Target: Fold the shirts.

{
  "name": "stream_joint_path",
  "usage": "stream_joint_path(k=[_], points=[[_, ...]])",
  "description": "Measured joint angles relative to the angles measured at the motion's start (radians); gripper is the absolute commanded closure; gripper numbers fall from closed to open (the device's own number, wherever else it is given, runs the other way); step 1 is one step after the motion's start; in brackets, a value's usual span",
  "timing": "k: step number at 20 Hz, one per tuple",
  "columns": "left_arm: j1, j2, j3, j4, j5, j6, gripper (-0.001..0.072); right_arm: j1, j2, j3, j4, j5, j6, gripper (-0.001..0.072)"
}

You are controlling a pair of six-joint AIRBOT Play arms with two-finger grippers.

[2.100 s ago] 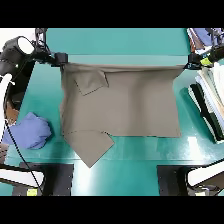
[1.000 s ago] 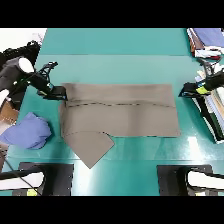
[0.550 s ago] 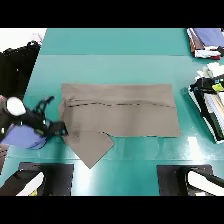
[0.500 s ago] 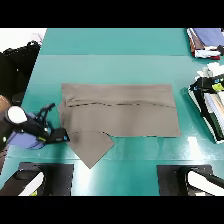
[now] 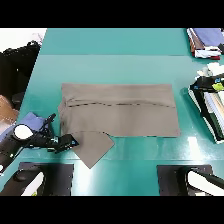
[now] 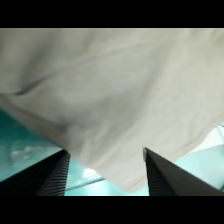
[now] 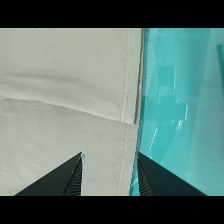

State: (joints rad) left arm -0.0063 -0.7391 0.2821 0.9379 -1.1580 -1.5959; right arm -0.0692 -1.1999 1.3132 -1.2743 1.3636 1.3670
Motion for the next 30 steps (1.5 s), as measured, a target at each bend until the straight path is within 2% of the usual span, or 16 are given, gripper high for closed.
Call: stream_joint_path(k=[1, 2, 7, 13, 20, 23, 25, 26, 27, 28, 30], points=[[0.0, -0.002, -0.009, -0.002, 0.023, 0.003, 0.0652, 0.0, 0.0, 0.0, 0.003, 0.003, 0.0, 0.0325], [0.001, -0.001, -0.014, -0.01, 0.043, 0.014, 0.0681, 0.0, 0.0, 0.0, 0.006, 0.01, 0.0, 0.0325], [0.0, 0.001, 0.012, -0.136, 0.068, 0.093, 0.0682, -0.058, 0.024, -0.062, 0.018, 0.076, 0.0, 0.0325], [0.0, 0.001, 0.075, -0.17, 0.053, 0.149, 0.0682, -0.246, 0.122, -0.421, 0.022, 0.094, 0.0, 0.0322], [0.0, 0.001, 0.088, -0.178, 0.059, 0.162, 0.0681, -0.328, 0.138, -0.74, 0.105, -0.018, -0.008, 0.0325], [0.0, 0.001, 0.089, -0.178, 0.059, 0.163, 0.0681, -0.334, 0.107, -0.781, 0.176, -0.04, -0.017, 0.0407], [0.0, 0.001, 0.089, -0.177, 0.06, 0.164, 0.0682, -0.336, 0.092, -0.793, 0.205, -0.061, -0.024, 0.0432], [0.0, 0.001, 0.089, -0.176, 0.061, 0.164, 0.0681, -0.336, 0.091, -0.797, 0.216, -0.075, -0.027, 0.0549], [0.0, 0.001, 0.089, -0.175, 0.062, 0.164, 0.0682, -0.336, 0.093, -0.8, 0.218, -0.096, -0.031, 0.0593], [0.0, 0.001, 0.089, -0.172, 0.062, 0.164, 0.0683, -0.336, 0.1, -0.803, 0.22, -0.112, -0.036, 0.0676], [0.0, 0.001, 0.089, -0.162, 0.061, 0.164, 0.0683, -0.336, 0.127, -0.807, 0.223, -0.148, -0.052, 0.0693]])
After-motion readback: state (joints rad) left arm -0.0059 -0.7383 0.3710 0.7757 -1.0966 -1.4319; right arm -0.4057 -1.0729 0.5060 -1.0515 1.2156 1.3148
